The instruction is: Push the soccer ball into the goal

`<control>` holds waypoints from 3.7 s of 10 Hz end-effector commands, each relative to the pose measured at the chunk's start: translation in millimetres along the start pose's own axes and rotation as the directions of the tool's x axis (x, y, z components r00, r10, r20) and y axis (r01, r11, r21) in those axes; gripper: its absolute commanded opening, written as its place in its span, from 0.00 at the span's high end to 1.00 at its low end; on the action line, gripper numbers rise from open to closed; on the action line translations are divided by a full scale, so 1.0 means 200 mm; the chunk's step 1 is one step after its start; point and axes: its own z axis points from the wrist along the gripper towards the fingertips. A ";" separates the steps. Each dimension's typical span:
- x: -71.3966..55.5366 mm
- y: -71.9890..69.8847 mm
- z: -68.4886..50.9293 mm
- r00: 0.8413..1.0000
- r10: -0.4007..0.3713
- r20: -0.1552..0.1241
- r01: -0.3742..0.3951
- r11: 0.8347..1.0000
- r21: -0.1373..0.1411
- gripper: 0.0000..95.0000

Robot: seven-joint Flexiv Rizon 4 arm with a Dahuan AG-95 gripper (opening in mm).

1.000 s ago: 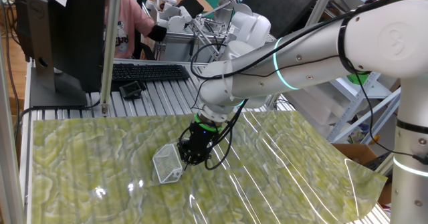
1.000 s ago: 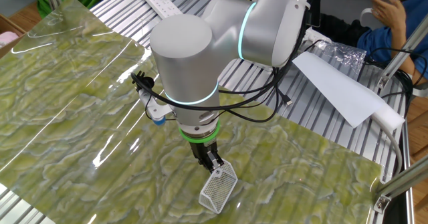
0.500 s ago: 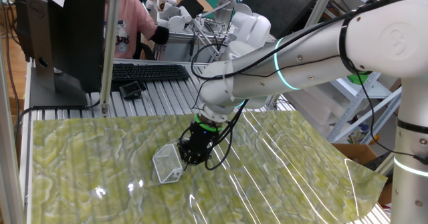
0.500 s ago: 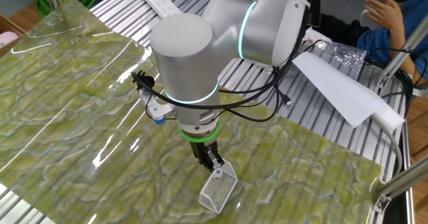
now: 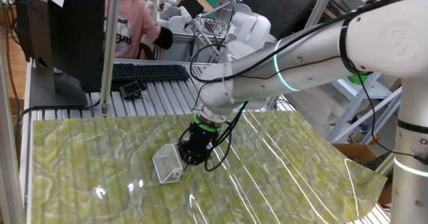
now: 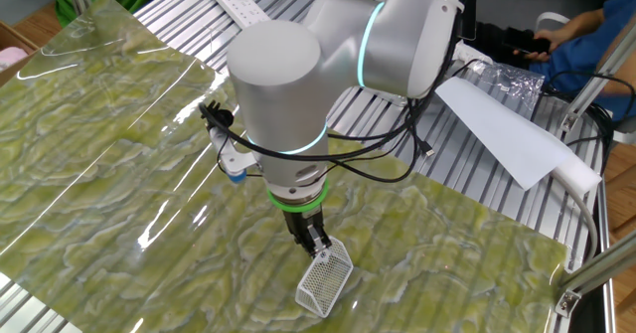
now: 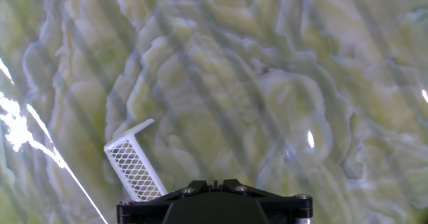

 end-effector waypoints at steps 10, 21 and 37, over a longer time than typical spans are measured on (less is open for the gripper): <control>0.00 0.00 0.00 1.000 -0.019 -0.006 0.019 1.000 -0.014 1.00; 0.01 -0.01 -0.01 0.999 -0.043 0.000 0.043 0.999 -0.007 1.00; 0.01 -0.01 0.07 0.996 -0.035 -0.079 0.028 0.996 -0.086 1.00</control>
